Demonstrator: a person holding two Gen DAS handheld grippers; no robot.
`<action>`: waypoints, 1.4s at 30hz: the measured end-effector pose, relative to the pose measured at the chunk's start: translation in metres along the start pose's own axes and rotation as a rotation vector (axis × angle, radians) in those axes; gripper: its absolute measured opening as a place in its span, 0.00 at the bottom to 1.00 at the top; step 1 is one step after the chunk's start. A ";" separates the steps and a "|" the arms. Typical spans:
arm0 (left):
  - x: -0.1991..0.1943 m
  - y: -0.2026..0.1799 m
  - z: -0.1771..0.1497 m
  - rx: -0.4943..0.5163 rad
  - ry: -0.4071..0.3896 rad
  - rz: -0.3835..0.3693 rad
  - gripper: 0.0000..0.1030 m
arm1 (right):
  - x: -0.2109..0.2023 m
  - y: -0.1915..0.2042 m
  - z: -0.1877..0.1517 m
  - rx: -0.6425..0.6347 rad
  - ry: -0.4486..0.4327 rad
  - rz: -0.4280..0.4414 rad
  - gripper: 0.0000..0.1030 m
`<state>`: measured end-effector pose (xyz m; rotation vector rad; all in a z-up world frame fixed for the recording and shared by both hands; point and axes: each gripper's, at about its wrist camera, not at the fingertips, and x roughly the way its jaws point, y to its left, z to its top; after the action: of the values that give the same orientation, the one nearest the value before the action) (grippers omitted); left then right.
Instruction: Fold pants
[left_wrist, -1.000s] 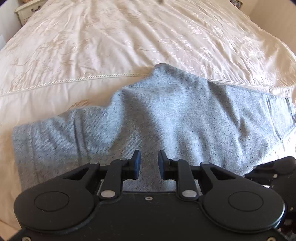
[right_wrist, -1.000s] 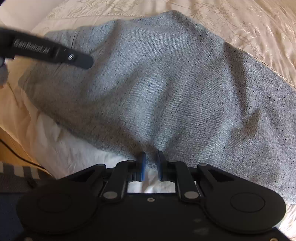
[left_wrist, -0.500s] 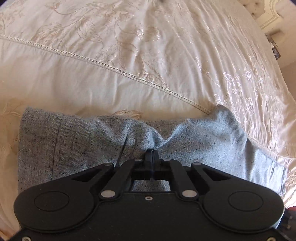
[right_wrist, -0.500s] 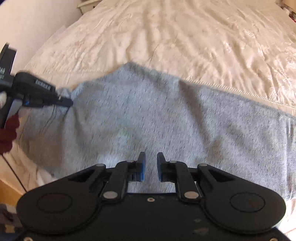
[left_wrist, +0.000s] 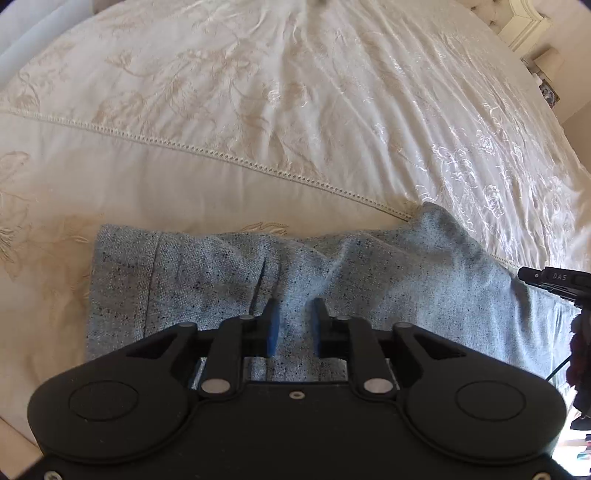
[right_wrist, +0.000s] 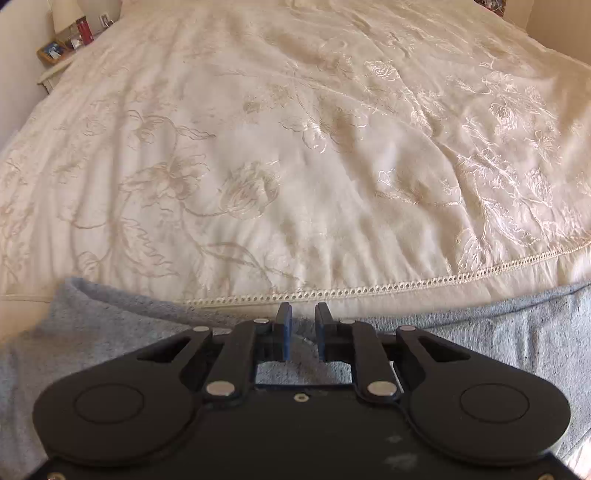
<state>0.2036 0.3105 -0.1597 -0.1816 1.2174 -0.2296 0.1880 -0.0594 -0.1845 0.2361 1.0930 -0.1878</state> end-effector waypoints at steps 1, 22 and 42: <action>-0.005 -0.008 -0.004 0.022 -0.004 -0.009 0.29 | -0.009 -0.001 -0.011 -0.010 0.003 0.017 0.16; 0.030 -0.165 -0.090 0.038 0.025 0.258 0.32 | -0.077 -0.246 -0.120 0.094 -0.017 -0.045 0.22; 0.145 -0.326 -0.021 0.350 0.098 0.175 0.34 | -0.087 -0.283 -0.101 0.046 0.019 -0.022 0.24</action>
<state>0.2060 -0.0429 -0.2129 0.2423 1.2625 -0.2968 -0.0121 -0.3000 -0.1785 0.2676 1.1115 -0.2316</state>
